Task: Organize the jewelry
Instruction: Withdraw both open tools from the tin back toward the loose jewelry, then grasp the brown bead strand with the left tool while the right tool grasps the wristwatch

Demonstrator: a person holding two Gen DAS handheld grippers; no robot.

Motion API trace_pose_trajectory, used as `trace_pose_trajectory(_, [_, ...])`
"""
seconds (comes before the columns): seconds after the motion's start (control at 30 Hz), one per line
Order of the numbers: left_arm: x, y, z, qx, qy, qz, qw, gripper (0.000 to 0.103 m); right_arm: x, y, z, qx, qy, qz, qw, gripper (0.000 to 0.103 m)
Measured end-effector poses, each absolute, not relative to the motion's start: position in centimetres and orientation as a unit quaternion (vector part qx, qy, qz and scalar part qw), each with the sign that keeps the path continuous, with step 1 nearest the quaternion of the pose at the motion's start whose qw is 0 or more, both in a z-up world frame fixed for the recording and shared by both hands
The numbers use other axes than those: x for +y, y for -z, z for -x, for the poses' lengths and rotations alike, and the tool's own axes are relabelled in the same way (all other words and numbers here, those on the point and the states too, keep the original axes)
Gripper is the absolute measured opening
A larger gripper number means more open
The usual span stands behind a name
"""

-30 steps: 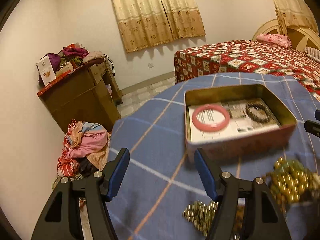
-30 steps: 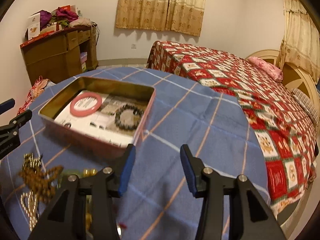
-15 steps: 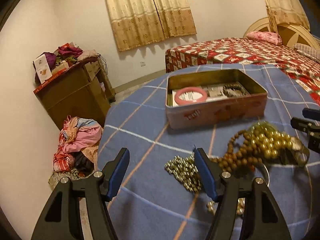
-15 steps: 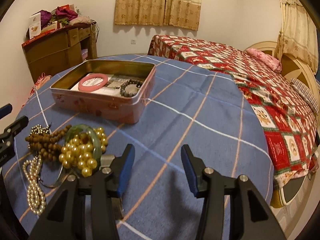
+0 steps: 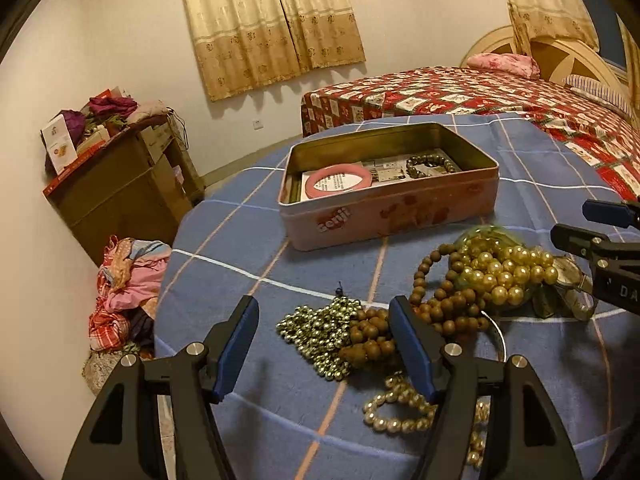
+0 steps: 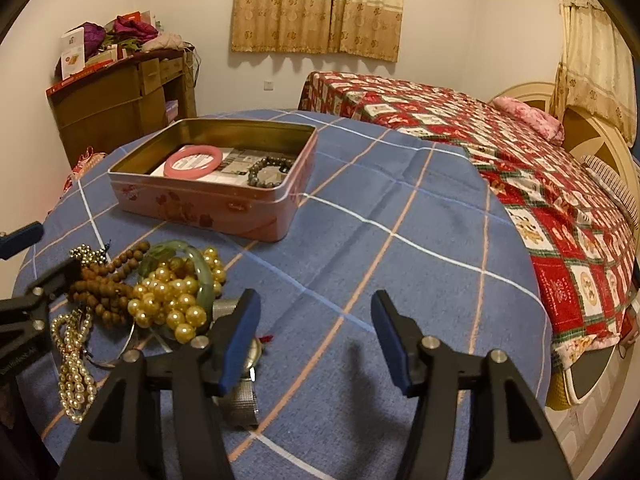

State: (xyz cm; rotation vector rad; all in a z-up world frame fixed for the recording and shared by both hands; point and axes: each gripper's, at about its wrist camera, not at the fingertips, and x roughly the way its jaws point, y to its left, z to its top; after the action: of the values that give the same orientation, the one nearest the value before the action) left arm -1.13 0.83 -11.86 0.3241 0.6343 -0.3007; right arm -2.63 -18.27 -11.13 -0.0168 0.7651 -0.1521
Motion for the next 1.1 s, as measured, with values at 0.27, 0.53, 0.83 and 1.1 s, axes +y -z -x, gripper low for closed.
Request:
trace_pose_trajectory(0.27, [0.4, 12.1, 1.2, 0.325, 0.202, -0.139, 0.913, 0.016, -18.5, 11.2, 2.3, 0.38, 0.075, 0.004, 0.922, 0.06])
trace_pose_trajectory(0.53, [1.1, 11.9, 0.5, 0.323, 0.183, -0.149, 0.916, 0.0, -19.0, 11.1, 2.9, 0.385, 0.074, -0.002, 0.92, 0.06])
trace_pose_trajectory(0.83, [2.8, 10.1, 1.0, 0.298, 0.18, -0.116, 0.93, 0.084, -17.5, 11.1, 4.4, 0.395, 0.028, -0.005, 0.918, 0.066])
trace_pose_trajectory(1.1, [1.0, 10.5, 2.0, 0.288, 0.225, -0.147, 0.919, 0.088, -17.1, 12.1, 3.7, 0.418, 0.004, -0.023, 0.908, 0.066])
